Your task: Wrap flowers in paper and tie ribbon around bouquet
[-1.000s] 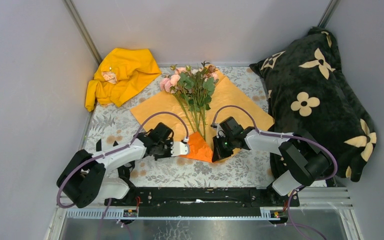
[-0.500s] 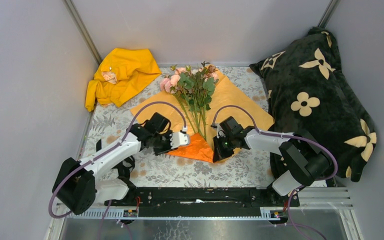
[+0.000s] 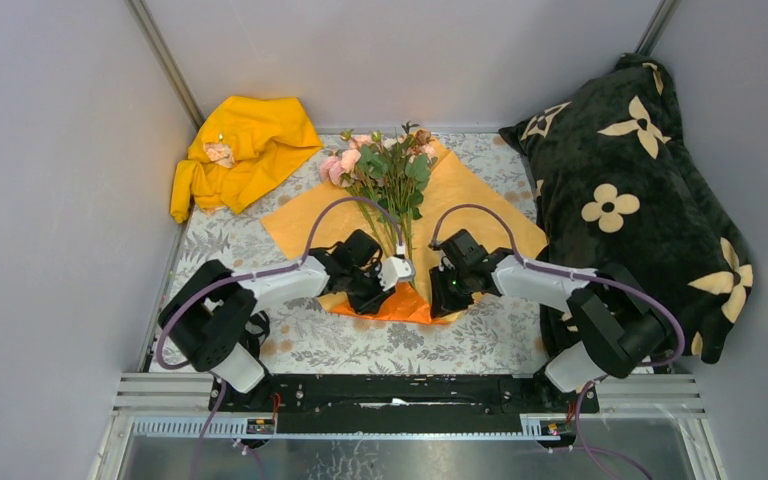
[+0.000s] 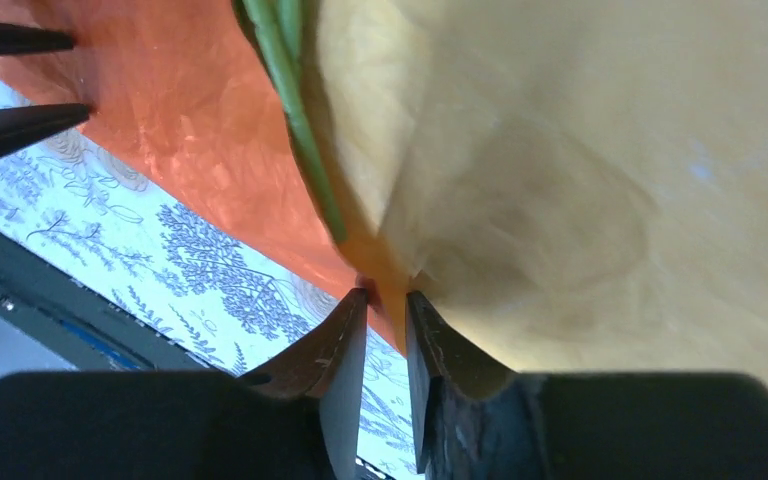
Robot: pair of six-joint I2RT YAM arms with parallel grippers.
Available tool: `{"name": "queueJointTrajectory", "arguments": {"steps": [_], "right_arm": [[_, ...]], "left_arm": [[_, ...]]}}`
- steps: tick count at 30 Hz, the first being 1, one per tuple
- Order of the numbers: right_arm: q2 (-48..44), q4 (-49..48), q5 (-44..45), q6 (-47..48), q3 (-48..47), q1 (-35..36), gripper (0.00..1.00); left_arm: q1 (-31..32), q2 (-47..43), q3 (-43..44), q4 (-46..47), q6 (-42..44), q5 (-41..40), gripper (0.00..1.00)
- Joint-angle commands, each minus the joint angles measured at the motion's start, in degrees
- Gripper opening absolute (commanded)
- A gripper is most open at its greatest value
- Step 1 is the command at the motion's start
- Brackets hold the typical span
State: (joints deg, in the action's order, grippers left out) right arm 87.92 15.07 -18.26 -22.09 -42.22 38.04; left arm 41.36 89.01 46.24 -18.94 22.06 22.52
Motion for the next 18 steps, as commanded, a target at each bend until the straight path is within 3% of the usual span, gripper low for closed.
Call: {"name": "queueJointTrajectory", "arguments": {"steps": [1, 5, 9, 11, 14, 18], "right_arm": [[-6.7, 6.76, 11.0, -4.81, -3.05, -0.4, 0.32], [-14.62, 14.48, 20.38, -11.95, -4.52, -0.29, 0.37], [-21.61, 15.29, 21.53, -23.29, 0.25, 2.47, 0.46], [-23.07, 13.76, 23.11, -29.96, 3.04, 7.33, 0.52], [-21.85, 9.07, 23.23, -38.08, 6.58, 12.76, 0.72], [-19.51, 3.41, 28.34, -46.67, 10.26, 16.47, 0.75]], "left_arm": [[0.61, 3.19, 0.41, 1.38, -3.13, -2.53, 0.33], [0.64, 4.94, 1.22, 0.82, -3.43, -4.15, 0.32], [0.61, 5.69, 1.57, 0.77, -3.96, -5.05, 0.31], [0.61, 5.29, 1.58, 0.78, -4.02, -5.03, 0.31], [0.59, 4.34, 1.49, 0.75, -4.23, -4.24, 0.31], [0.58, 2.45, 1.21, 0.66, -4.44, -3.29, 0.31]]}}
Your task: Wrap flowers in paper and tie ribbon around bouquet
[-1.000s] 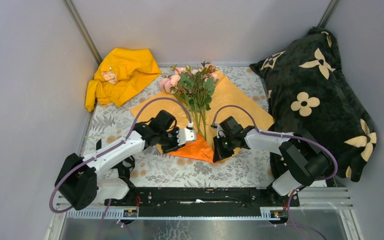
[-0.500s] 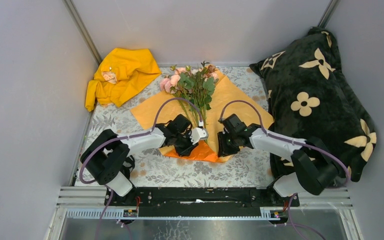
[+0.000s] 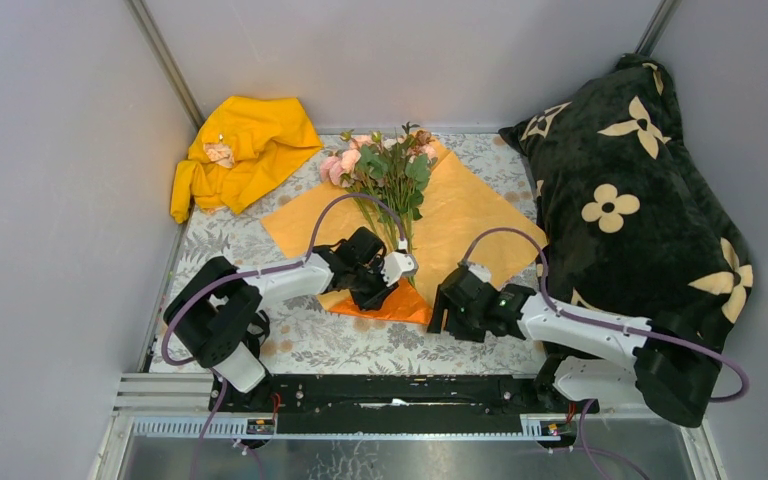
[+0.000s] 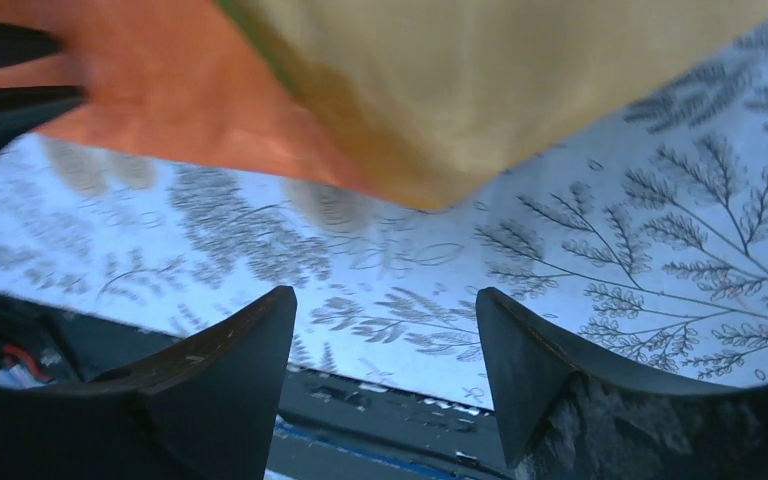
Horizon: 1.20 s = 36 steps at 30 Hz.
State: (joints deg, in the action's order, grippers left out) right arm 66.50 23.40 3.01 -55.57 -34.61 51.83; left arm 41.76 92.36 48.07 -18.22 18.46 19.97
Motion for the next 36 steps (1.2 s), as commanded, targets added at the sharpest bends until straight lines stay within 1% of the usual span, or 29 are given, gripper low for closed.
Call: {"name": "queueJointTrajectory", "arguments": {"steps": [1, 7, 10, 12, 17, 19, 22, 25, 27, 30, 33, 36], "right_arm": [[2.56, -5.4, 8.54, -14.34, 3.17, 3.07, 0.75], [7.83, -10.51, 14.18, -18.48, 5.04, 3.63, 0.73], [11.16, -10.19, 15.82, -18.73, 4.35, 3.62, 0.69], [11.95, -9.62, 17.46, -19.31, 4.69, 3.66, 0.61], [10.05, -6.42, 23.03, -20.45, 5.41, 3.63, 0.34], [9.24, -5.92, 24.11, -19.3, 5.51, 3.63, 0.26], [9.35, -6.48, 24.59, -15.81, 4.65, 3.6, 0.18], [10.32, -4.73, 24.97, -13.44, 3.17, 3.58, 0.11], [10.34, -3.09, 25.35, -12.54, 2.62, 3.62, 0.01], [10.14, -0.13, 25.93, -10.7, 1.49, 3.63, 0.0], [11.4, 3.21, 26.91, -7.12, -1.01, 3.6, 0.0], [14.98, 7.06, 27.6, -2.66, -5.15, 3.62, 0.0]], "left_arm": [[0.17, -1.23, -0.82, 0.03, -0.87, -0.52, 0.31], [0.1, -1.61, -0.71, 0.55, -1.19, 0.51, 0.31], [0.13, -1.65, -0.79, 0.62, -1.3, 0.39, 0.31], [0.09, -1.61, -0.81, 0.73, -1.34, 0.28, 0.31], [0.17, -1.4, -0.92, 1.08, -1.38, -0.17, 0.31], [0.17, -1.17, -0.9, 1.08, -1.27, -0.27, 0.31], [0.16, -0.88, -0.96, 1.09, -1.03, -0.13, 0.31], [0.19, -1.2, -0.83, 0.85, -0.88, 0.73, 0.31], [0.16, -1.7, -0.17, -0.59, -0.36, 2.43, 0.32], [0.25, -3.27, 2.25, -5.04, 2.09, 5.52, 0.37], [1.11, -4.65, 6.45, -10.45, 5.92, 7.65, 0.43], [2.07, -4.25, 10.99, -11.05, 5.29, 8.54, 0.45]]}}
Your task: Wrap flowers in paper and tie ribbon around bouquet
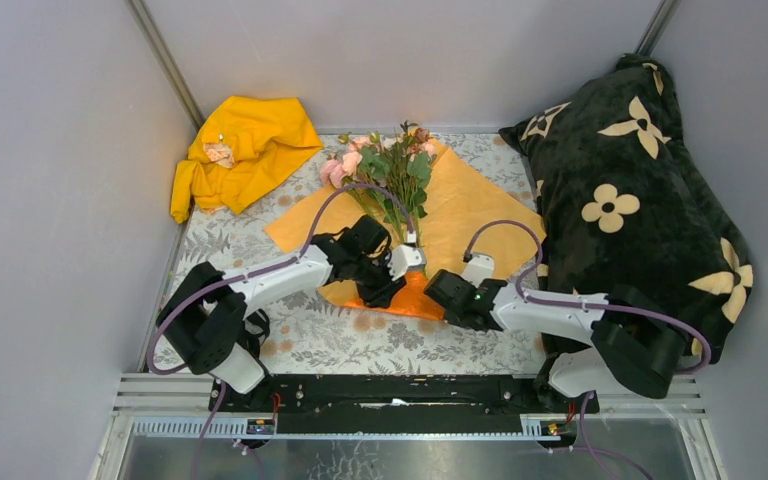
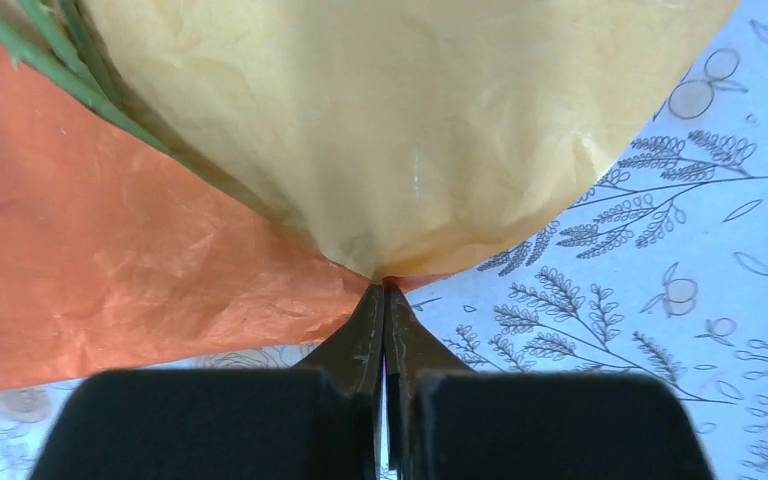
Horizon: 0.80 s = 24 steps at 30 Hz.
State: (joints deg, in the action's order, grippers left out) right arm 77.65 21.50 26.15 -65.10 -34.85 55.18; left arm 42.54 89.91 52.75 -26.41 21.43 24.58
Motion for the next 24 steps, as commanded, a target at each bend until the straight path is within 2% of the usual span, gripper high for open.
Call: {"name": "queueJointTrajectory", "arguments": {"steps": [1, 4, 8, 13, 16, 24], "right_arm": [[5.18, 10.34, 4.65, 8.19, -6.45, 0.26, 0.0], [8.27, 13.77, 5.09, 12.32, -10.29, 0.35, 0.0], [8.35, 15.8, 5.66, 14.71, -11.81, 0.37, 0.0], [6.61, 17.06, 5.68, 16.41, -12.59, 0.73, 0.0], [6.45, 17.91, 6.8, 17.66, -13.95, 2.17, 0.0], [8.79, 19.52, 12.12, 27.5, -20.63, 9.42, 0.0]], "left_arm": [[1.23, -1.19, 7.59, -1.91, 0.83, 4.95, 0.44], [0.95, 1.61, 10.23, 1.95, -4.83, 7.59, 0.43], [1.04, 5.75, 9.71, 2.22, -7.51, 12.15, 0.41], [0.36, 11.61, 9.33, 8.95, -13.38, 7.65, 0.41], [-1.52, 14.09, 9.17, 12.37, -16.64, 7.88, 0.41], [-4.28, 18.78, 8.18, 10.59, -18.15, 9.27, 0.41]]}}
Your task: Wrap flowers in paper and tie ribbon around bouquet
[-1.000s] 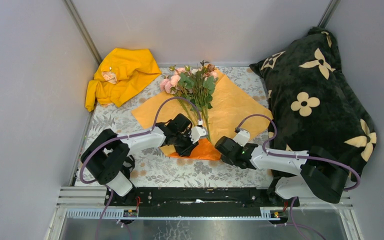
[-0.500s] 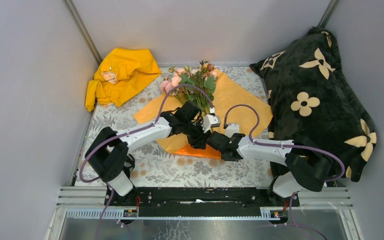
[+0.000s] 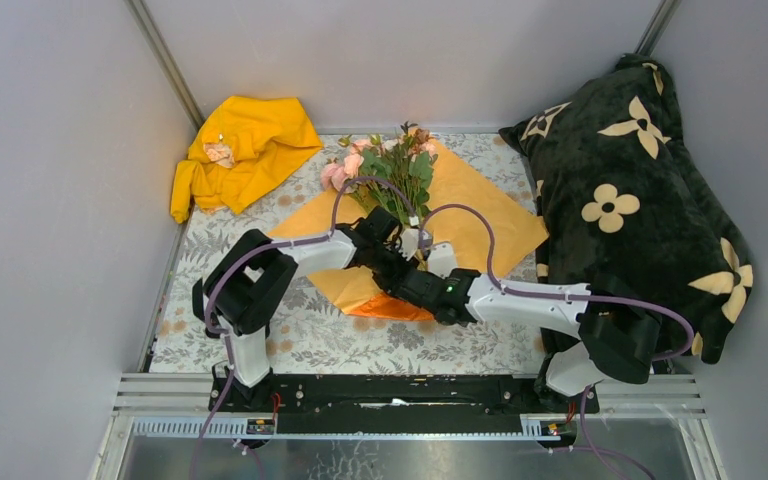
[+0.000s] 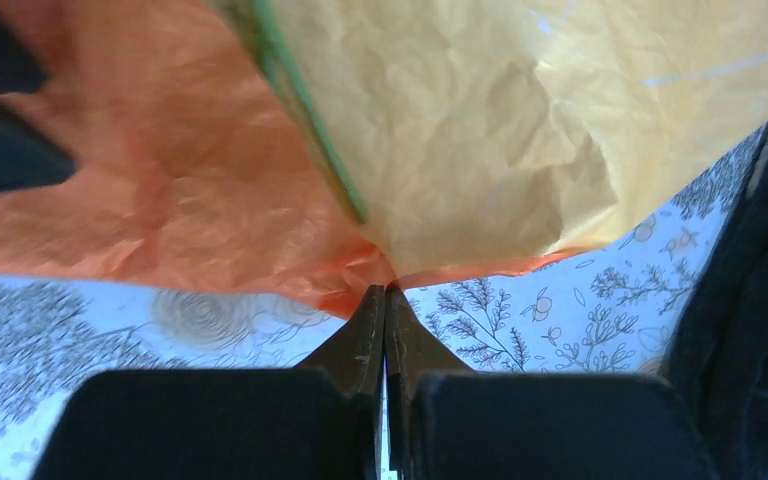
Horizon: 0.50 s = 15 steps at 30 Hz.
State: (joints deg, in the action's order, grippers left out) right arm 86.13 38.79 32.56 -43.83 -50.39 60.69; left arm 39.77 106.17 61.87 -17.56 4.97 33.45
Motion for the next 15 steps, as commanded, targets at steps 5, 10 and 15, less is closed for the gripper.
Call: {"name": "queueJointTrajectory", "arguments": {"steps": [5, 10, 15], "right_arm": [[4.18, 1.89, 9.36, 15.14, -9.14, 9.76, 0.0], [11.62, 3.34, 13.83, 23.79, -14.27, 14.85, 0.0], [16.17, 0.99, 15.0, 32.32, -17.06, 18.54, 0.0]], "left_arm": [[-3.5, 5.3, -0.82, 1.36, -1.91, 2.23, 0.41], [-3.77, 6.89, -0.46, 1.19, -1.91, 2.57, 0.41], [-4.57, 6.85, -0.74, 1.25, -1.91, 2.82, 0.41]]}}
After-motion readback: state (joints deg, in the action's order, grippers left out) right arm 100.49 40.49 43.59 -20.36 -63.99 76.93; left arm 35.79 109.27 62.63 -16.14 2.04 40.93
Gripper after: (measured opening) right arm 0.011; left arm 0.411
